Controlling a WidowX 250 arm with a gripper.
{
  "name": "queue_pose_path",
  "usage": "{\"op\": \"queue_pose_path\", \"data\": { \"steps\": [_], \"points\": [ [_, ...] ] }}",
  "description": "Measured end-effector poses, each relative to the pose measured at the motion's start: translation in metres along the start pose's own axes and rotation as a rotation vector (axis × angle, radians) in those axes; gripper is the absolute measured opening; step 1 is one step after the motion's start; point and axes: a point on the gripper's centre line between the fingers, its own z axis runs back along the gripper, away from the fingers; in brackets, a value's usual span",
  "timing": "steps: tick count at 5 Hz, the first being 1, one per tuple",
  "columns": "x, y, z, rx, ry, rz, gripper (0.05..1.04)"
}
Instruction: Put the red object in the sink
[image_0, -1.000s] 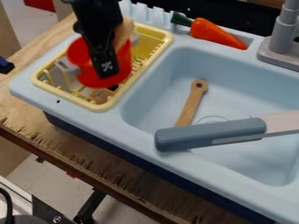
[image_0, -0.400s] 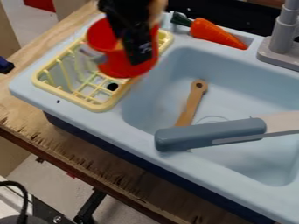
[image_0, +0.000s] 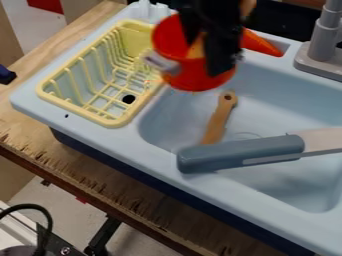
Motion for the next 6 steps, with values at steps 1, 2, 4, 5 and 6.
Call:
{"op": "queue_pose_path", "data": {
  "steps": [1,2,4,5,6],
  "points": [
    [0.013,-0.009,-0.012,-0.023,-0.003,-0.019,0.657],
    [0.022,-0.014,-0.026,-0.08,0.014,-0.016,0.657],
    [0.03,-0.021,-0.042,-0.092,-0.012,-0.015,0.657],
    [0.028,-0.026,-0.053,-0.115,-0.008,-0.024,0.657],
    [0.027,-0.029,-0.063,-0.13,-0.003,-0.027,0.657]
  ]
}}
